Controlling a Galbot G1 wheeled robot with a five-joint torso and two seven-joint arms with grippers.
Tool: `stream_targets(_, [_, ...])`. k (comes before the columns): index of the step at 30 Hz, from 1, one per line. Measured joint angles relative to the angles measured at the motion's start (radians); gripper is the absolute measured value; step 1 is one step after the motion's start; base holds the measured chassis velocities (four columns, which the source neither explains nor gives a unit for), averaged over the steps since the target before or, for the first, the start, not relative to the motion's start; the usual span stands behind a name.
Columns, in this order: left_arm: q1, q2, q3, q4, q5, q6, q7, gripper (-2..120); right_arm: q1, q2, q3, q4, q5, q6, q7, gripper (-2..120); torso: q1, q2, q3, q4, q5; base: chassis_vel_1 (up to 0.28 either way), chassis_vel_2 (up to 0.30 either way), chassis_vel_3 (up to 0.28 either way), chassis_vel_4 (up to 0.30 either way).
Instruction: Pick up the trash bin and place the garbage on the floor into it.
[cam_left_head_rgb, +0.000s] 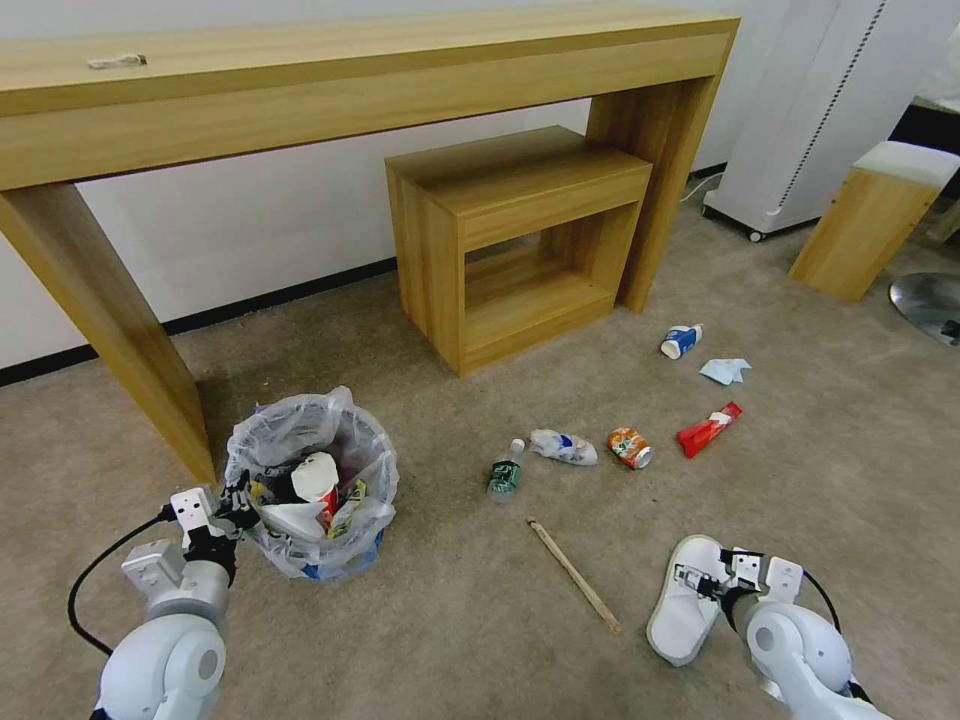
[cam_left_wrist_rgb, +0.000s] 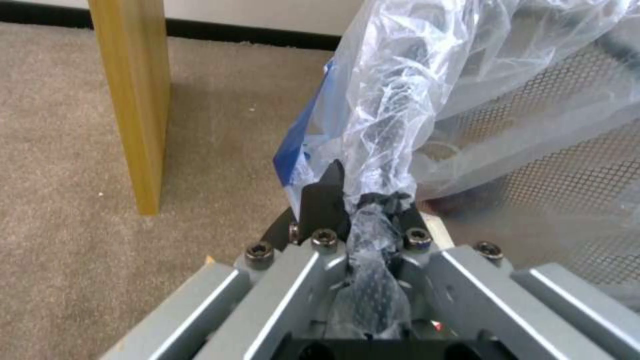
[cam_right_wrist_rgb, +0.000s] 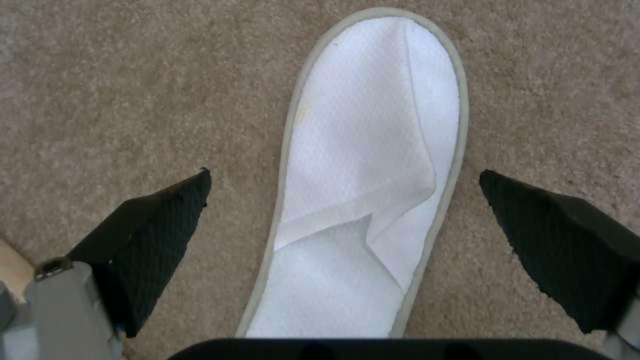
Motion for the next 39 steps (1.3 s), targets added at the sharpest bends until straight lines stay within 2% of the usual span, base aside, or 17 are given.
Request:
stream_targets(19, [-0.002,-0.002,-0.001,-0.011,-0.009,0.000,-0.002,1,0.030,0.049,-0.026,-0.055,-0.013,0.006,-0.021,100,0.000,0.000,0.000,0.0000,0.0000,0.000,0.000,0.000,0.000])
stream_targets(39, [0.004,-0.004,0.001,-0.024,-0.007,0.001,-0.003,1,0.058,0.036,-0.025,-0.097,-0.027,0.023,-0.030,100,0.000,0.000,0.000,0.0000,0.0001,0.000,0.000,0.000,0.000])
